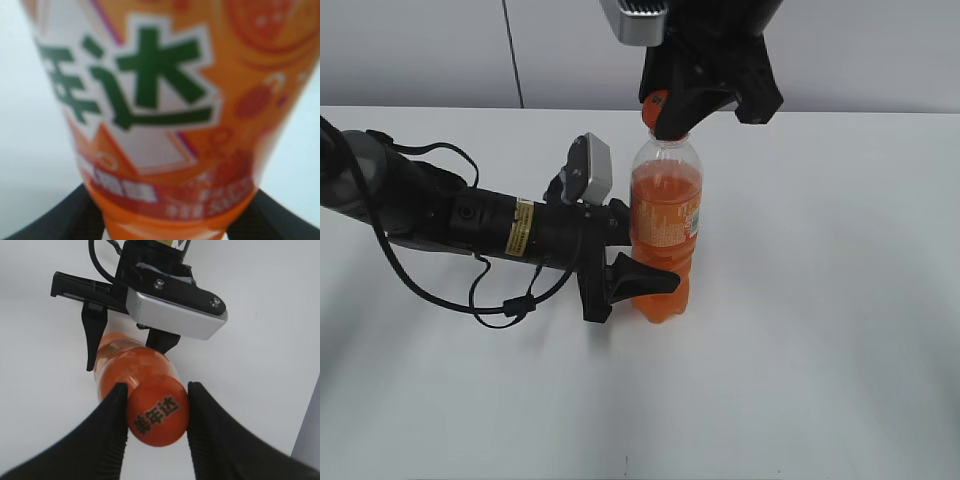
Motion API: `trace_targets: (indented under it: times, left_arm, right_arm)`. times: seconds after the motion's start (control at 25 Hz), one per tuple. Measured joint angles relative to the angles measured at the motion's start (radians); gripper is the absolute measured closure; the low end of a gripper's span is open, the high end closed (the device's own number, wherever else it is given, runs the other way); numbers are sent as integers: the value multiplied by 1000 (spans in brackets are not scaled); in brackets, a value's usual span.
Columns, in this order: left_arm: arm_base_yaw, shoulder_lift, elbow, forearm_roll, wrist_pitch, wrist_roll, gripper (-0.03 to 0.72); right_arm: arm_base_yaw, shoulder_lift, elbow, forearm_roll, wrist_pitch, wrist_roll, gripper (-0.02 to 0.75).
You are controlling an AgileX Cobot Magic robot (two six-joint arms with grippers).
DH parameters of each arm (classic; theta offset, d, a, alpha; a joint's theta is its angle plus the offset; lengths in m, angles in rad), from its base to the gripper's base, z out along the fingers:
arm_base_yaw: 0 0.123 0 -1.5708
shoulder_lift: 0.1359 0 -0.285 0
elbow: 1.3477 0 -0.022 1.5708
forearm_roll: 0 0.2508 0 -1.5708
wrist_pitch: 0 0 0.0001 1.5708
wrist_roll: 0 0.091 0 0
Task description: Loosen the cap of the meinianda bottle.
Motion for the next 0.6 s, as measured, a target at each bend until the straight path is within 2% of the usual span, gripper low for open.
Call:
trace_targets:
  times: [0.4,0.6]
  left_arm:
    - [0,0,0,0,0,0,280]
    - [0,0,0,0,0,0,280]
  right_arm:
    - [0,-2,-58,60,0,-7,466]
    - [0,-2,-154,65,0,125,466]
